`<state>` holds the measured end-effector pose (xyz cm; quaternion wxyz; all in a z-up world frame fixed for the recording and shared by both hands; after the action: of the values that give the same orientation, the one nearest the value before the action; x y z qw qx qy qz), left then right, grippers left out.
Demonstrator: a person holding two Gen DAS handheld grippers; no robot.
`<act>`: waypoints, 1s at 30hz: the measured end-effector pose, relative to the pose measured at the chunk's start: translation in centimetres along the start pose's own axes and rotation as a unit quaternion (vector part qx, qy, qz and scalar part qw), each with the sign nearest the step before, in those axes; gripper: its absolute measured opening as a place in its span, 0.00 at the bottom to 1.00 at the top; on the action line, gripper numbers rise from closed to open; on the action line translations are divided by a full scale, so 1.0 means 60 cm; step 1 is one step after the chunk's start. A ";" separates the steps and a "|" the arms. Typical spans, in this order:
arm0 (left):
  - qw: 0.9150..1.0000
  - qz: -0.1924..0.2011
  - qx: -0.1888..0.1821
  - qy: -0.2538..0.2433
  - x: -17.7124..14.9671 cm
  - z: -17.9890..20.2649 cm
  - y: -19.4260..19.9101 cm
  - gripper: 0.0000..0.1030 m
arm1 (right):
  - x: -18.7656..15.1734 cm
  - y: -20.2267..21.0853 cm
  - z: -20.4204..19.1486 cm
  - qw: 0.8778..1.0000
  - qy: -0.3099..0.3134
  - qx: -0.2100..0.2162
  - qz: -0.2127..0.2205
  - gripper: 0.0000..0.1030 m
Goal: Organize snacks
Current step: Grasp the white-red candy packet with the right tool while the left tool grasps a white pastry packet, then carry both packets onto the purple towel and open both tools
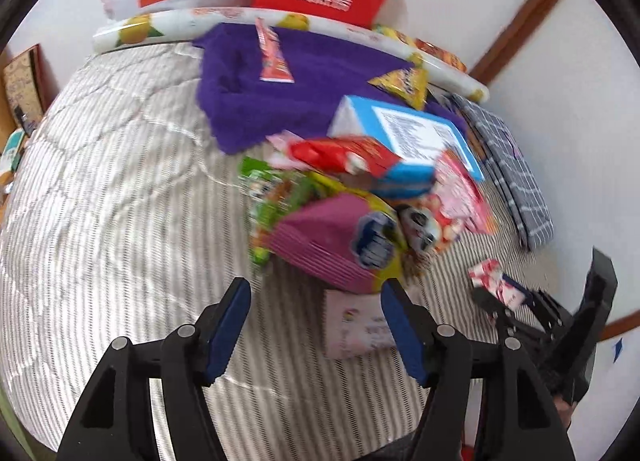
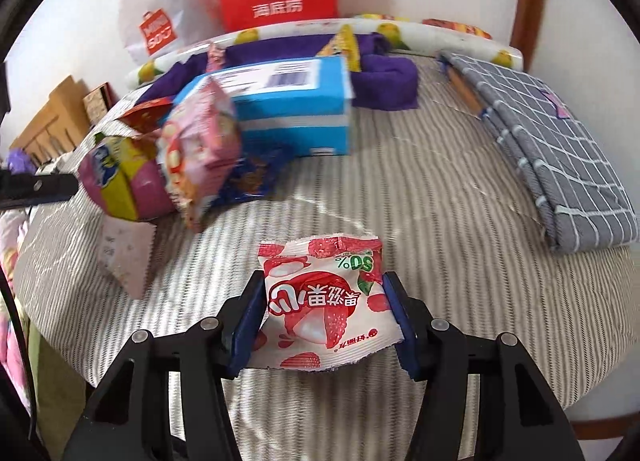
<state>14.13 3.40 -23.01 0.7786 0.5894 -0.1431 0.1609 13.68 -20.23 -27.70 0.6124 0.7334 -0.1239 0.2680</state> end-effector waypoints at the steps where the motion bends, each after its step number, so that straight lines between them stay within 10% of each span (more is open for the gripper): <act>1: 1.000 -0.001 0.002 -0.005 -0.004 0.007 -0.004 0.68 | 0.000 -0.002 0.006 1.000 -0.006 -0.001 0.000 0.55; 10: 0.999 -0.048 0.016 -0.018 -0.046 0.055 -0.070 0.69 | -0.008 -0.005 0.029 1.000 -0.030 0.005 0.002 0.55; 21: 0.991 -0.015 0.112 -0.066 -0.051 0.084 -0.095 0.82 | -0.021 0.003 0.043 0.999 -0.037 0.000 0.007 0.55; 30: 0.995 -0.014 0.085 -0.047 -0.051 0.063 -0.068 0.48 | -0.027 0.011 0.039 0.999 -0.037 -0.009 0.008 0.55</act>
<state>12.92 -1.55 -26.84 0.7199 0.6627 -0.1571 0.1339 12.58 -22.89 -28.28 0.6120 0.7358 -0.1548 0.2450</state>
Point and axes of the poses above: each gripper's, at about its wrist camera, not at the fingertips, and y roughly against the way its jaws point, z to its right, x to its top, the point moved 10 cm from there along -y, roughly the way its jaws point, and after that the axes turned 2 degrees about x, right-handed, at the moved point
